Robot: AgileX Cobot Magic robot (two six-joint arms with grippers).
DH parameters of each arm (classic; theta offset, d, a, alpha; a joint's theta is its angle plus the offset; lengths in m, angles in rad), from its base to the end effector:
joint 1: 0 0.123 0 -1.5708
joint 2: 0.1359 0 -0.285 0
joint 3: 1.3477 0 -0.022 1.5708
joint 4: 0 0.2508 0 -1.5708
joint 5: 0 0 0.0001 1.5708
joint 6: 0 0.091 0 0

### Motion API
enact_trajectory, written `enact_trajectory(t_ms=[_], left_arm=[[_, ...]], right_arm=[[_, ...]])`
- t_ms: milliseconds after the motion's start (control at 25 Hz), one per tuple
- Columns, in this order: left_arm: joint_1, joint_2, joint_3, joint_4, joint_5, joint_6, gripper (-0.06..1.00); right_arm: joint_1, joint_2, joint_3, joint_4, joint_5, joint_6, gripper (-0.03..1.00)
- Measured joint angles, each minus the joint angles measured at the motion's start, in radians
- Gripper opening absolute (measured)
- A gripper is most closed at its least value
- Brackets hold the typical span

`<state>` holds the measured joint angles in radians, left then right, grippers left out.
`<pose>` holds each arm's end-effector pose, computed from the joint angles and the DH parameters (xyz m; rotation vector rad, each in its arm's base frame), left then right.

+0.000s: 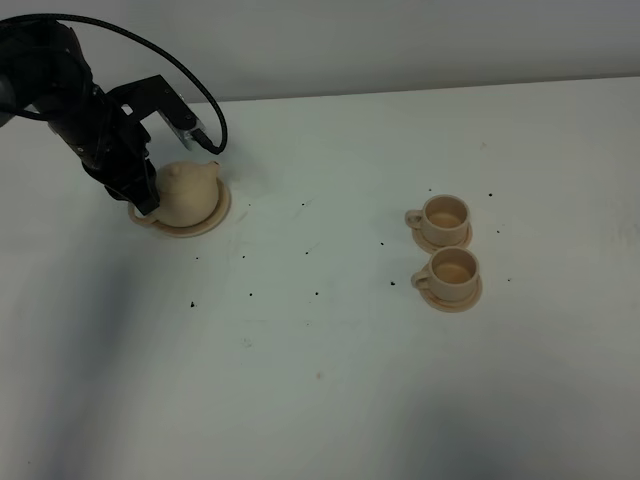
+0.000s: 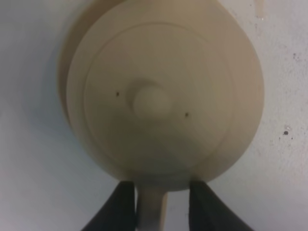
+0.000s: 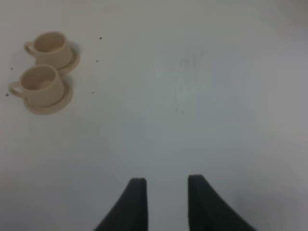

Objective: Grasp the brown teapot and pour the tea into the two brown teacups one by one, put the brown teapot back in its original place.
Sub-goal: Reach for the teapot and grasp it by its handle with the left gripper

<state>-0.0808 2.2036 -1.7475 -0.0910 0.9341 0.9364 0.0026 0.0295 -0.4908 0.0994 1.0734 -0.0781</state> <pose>0.4620 -0.0441 0.1704 1.3391 2.5321 0.0551 -0.0001 0.0079 0.2741 -0.0875 2.0905 0.0745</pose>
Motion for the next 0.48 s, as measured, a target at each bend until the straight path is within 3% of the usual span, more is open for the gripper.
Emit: enact_trajectory(t_ms=[480], left_arm=[[0.0,0.001,0.0,0.023,0.009,-0.037,0.25]], right_arm=[[0.0,0.0,0.0,0.0,0.0,0.0,0.24]])
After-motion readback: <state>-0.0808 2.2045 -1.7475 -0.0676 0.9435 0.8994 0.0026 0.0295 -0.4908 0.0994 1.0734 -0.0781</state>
